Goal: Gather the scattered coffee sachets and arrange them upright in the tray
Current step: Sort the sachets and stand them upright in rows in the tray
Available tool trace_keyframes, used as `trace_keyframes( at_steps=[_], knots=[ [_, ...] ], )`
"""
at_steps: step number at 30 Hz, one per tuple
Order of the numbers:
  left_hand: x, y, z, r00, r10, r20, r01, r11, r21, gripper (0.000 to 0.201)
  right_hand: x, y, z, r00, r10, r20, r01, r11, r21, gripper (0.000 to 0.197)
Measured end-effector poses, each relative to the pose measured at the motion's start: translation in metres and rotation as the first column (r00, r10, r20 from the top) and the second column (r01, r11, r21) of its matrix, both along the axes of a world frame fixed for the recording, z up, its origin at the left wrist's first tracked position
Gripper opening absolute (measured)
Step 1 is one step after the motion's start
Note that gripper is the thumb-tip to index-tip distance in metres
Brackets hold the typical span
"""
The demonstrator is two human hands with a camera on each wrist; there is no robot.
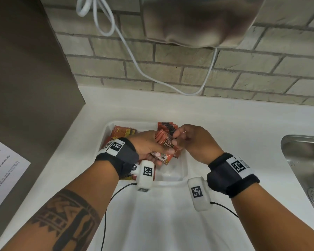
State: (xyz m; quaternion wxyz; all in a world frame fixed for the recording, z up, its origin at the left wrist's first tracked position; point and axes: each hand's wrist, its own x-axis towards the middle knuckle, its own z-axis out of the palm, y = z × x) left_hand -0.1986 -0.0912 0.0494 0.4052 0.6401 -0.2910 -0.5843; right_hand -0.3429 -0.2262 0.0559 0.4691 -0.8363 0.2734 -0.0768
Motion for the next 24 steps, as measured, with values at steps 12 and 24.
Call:
trace_keyframes(
  at_steps=[12, 24],
  knots=[
    [-0.004, 0.013, -0.001, 0.996, -0.026, -0.084, 0.015, 0.992, -0.125, 0.039, 0.001, 0.002, 0.006, 0.999, -0.015, 0.044, 0.012, 0.998, 0.055, 0.012],
    [0.015, 0.019, 0.003, 0.924, -0.172, 0.343, 0.099, 0.970, 0.221, 0.050, -0.005, -0.004, 0.011, 0.999, -0.046, -0.013, 0.044, 0.989, -0.143, 0.017]
  ],
)
